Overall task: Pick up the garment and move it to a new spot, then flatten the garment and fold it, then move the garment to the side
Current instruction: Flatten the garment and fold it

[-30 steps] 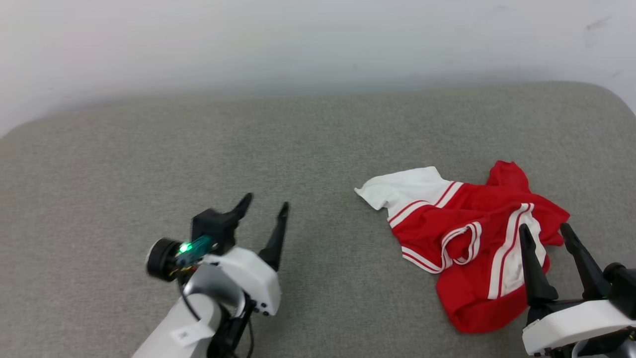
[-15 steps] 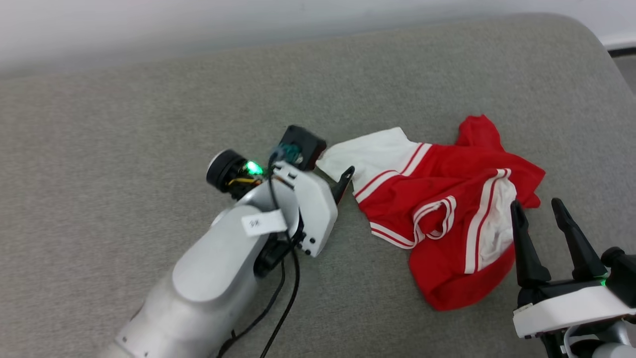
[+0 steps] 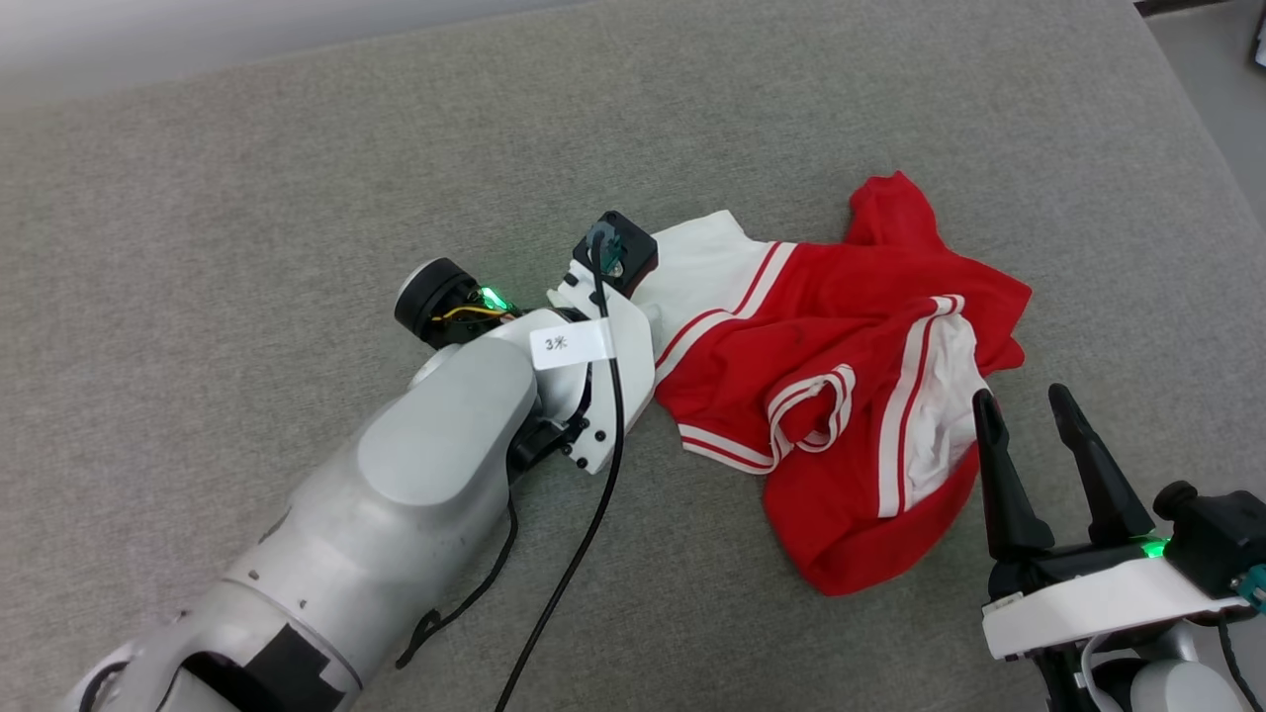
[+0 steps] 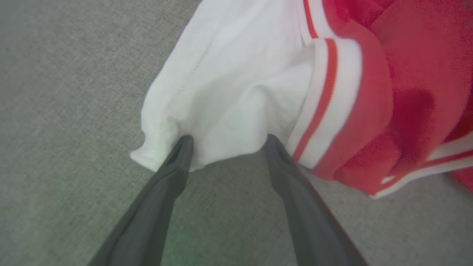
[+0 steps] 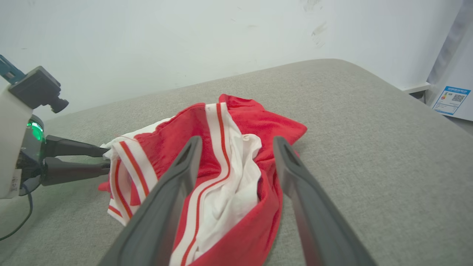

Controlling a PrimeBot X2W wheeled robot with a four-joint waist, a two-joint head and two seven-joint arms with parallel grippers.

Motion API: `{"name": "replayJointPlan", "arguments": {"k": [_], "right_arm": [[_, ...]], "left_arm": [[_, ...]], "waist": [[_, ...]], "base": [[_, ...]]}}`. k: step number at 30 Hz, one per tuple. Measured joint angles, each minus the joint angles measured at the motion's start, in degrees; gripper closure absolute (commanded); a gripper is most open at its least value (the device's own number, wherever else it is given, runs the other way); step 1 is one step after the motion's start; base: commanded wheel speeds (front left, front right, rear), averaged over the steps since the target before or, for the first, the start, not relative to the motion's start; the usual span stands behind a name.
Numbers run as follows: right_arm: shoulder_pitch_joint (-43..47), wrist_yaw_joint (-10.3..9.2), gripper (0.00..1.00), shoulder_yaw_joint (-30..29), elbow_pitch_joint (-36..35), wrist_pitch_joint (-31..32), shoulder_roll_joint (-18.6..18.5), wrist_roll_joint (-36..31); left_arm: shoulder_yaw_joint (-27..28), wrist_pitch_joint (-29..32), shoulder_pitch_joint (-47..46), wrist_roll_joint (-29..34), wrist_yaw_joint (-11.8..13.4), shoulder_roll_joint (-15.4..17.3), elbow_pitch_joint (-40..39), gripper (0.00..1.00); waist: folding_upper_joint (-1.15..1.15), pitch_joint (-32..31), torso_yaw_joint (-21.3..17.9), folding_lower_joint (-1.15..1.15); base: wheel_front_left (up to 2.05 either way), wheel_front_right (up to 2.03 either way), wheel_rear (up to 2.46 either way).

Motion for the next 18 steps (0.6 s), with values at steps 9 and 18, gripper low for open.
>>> {"name": "replayJointPlan", "arguments": {"k": [9, 18], "right_arm": [[-1.06, 0.00, 0.00, 0.65, 2.38, -1.62, 0.00, 1.53], [-0.93, 0.00, 0.00, -1.24, 3.16, -1.87, 0.00, 1.72]], "left_arm": [[-8.06, 1.81, -2.85, -6.41, -0.01, 2.75, 0.53, 1.00], [-6.70, -8.78, -2.69, -6.68, -0.01, 4.86, 2.46, 1.00]], "waist": [[0.00, 0.55, -1.47, -0.01], [0.00, -1.10, 0.72, -0.01]], "base": [[0.00, 0.00, 0.00], [0.00, 0.00, 0.00]]}}
